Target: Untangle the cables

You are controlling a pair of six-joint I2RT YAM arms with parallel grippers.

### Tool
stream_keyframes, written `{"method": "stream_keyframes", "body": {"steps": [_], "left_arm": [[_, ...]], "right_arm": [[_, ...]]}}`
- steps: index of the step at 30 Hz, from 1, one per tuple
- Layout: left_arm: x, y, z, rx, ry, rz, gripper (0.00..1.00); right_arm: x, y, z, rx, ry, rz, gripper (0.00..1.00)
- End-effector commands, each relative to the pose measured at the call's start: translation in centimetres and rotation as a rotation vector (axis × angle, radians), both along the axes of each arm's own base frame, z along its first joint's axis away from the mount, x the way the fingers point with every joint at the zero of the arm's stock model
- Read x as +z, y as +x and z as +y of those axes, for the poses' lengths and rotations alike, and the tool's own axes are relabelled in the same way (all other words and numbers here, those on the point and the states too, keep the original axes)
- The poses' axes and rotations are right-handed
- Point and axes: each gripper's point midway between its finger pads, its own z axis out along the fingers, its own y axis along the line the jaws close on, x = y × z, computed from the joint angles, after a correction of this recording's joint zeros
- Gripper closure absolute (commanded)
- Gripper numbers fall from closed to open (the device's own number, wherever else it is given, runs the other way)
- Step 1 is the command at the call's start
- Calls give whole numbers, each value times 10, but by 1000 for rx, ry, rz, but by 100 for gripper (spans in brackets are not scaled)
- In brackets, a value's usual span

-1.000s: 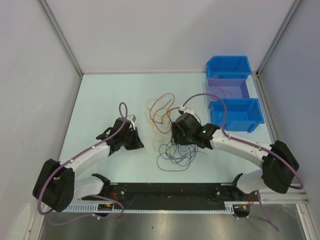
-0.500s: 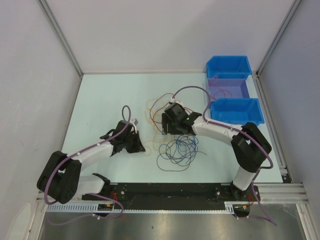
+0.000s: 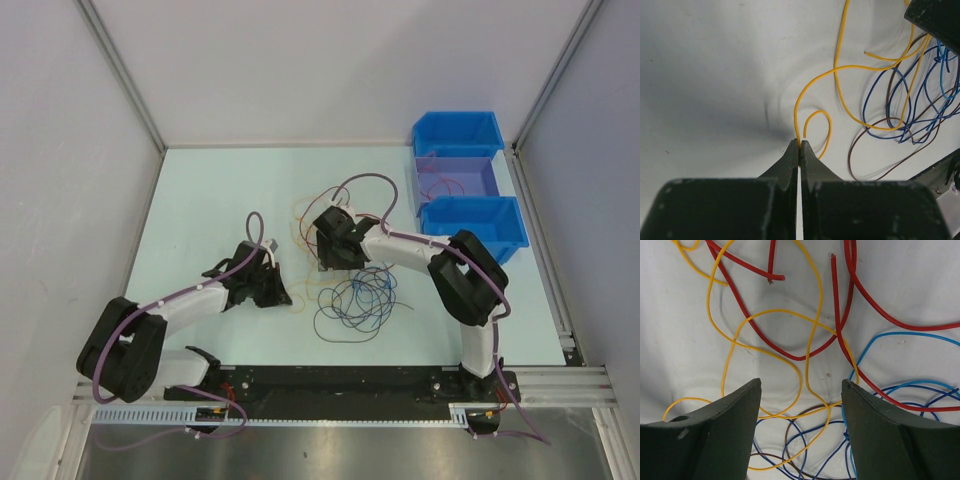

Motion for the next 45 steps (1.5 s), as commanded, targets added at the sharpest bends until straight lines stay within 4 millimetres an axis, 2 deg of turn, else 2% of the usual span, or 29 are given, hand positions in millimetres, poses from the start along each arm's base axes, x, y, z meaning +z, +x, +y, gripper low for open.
{"method": "stream_keyframes", "body": {"steps": [1,5,10,14,22,26,30,32,34,35,36,37,40,45], "left_arm": [[1,3,-2,0,-17,-16,100],[2,4,-2,-2,-18,-20,100],[2,3,-2,-3,-16,-21,100],[1,2,-1,-3,-14,-17,100],[1,2,0,-1,-12,-20,100],[2,3,-1,-3,-13,-24,100],[2,2,-3,-15,-27,-26,100],[8,4,-6,-30,-44,-44,87],[16,3,-8,-37,-63,-61,74],[27,6,-9,-36,-76,-100,64],[32,7,-6,-27,-65,-110,58],[37,8,-5,-23,-59,-122,47],[60,11,-1,-14,-50,-171,36],[101,18,3,-13,-46,-251,33]], "right_arm": [[7,3,11,3,-11,-17,30],[-4,-3,14,8,-27,7,34],[-16,-6,11,0,-76,32,44],[-17,-6,9,-9,-124,33,53],[-20,-12,6,-26,-208,54,90],[-23,-15,4,-35,-220,71,99],[-19,-12,8,-32,-195,52,100],[-12,-11,10,-25,-180,32,100],[4,-6,16,-17,-141,-6,100],[10,-5,18,-7,-133,-18,100],[24,-1,21,-6,-104,-43,100],[31,0,24,0,-88,-53,100],[59,4,31,19,-39,-95,100],[101,6,42,45,34,-163,100]]}}
